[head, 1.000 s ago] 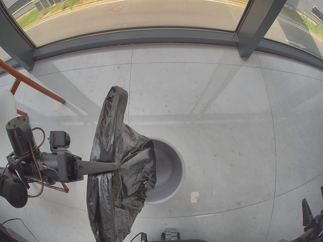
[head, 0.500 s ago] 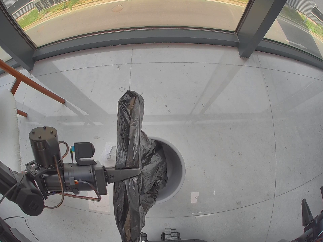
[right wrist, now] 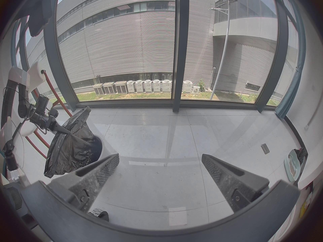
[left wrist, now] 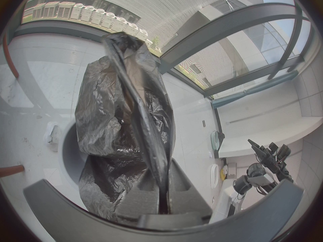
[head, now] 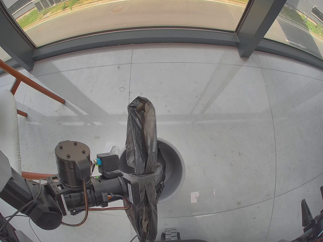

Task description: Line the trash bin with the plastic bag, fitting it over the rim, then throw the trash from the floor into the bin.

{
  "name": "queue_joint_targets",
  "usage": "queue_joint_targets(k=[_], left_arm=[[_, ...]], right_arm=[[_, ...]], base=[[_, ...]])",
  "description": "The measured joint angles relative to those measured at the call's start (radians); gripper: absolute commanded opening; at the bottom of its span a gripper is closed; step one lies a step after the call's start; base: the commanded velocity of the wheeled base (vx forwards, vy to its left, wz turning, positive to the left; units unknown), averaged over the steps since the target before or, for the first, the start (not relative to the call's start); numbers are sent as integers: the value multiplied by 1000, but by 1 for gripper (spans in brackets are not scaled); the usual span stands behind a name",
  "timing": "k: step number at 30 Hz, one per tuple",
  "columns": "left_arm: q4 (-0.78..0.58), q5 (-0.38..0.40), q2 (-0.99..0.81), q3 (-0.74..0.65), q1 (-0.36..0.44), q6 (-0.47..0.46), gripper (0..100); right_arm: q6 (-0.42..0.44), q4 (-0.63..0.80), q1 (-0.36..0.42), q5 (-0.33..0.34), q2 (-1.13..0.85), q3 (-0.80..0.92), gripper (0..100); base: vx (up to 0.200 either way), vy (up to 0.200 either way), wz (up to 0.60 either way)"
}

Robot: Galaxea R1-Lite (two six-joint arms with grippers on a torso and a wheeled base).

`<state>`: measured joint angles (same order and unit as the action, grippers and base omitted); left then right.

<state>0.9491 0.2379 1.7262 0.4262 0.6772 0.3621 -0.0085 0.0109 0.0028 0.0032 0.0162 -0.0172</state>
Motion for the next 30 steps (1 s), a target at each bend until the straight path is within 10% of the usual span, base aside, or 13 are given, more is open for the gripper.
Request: queue_joint_targets(k=[11, 30], left_arm=[[-383, 0, -72, 63, 36, -66, 0], [-468, -25, -138, 91, 56, -331, 0]], right_arm=[[28, -46, 23, -1, 27, -51, 100], [484, -67, 379, 72, 771, -438, 100]], base=[[0, 0, 0], [0, 0, 0]])
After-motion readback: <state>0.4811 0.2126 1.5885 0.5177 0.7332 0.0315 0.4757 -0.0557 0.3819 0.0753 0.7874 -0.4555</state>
